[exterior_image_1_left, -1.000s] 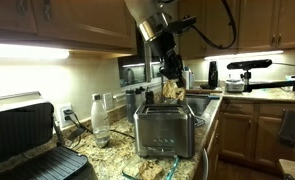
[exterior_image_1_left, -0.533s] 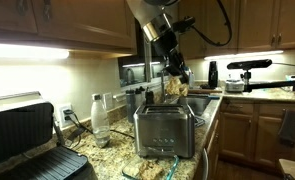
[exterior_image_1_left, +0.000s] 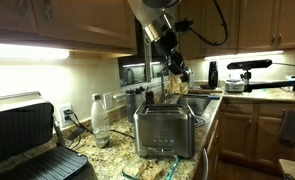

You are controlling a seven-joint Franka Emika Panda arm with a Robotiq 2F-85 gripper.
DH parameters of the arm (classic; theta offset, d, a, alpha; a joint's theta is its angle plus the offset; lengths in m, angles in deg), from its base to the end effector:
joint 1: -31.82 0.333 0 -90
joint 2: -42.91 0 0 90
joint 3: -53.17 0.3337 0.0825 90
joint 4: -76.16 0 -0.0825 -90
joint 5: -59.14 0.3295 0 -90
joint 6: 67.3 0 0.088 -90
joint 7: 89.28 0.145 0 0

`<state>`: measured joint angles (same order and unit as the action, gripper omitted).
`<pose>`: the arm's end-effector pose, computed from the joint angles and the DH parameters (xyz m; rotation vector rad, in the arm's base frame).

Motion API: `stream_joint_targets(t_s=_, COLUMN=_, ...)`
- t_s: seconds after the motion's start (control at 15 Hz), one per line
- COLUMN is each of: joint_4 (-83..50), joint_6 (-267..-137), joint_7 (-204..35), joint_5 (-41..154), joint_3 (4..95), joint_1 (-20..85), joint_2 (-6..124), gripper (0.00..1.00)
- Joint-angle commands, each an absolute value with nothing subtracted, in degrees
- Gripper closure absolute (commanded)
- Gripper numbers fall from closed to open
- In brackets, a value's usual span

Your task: Put the bread in the toaster

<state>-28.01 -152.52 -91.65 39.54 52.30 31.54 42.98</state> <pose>0.4596 -0.0602 0.5083 2.7691 0.0695 -0.4786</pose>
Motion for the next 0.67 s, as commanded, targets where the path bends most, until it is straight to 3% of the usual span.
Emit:
stream_joint_targets(t_s=0.0, joint_4=-25.6, joint_6=-150.5, joint_7=-94.1, joint_5=38.6, joint_3=52.5, joint_1=31.5, joint_2=45.3, gripper=0.93)
stream_joint_targets(t_s=0.6, joint_4=-22.4, joint_6=-150.5, joint_7=-97.7, joint_5=38.8, joint_3=52.6, joint_1=31.6, joint_2=50.2, gripper=0.93)
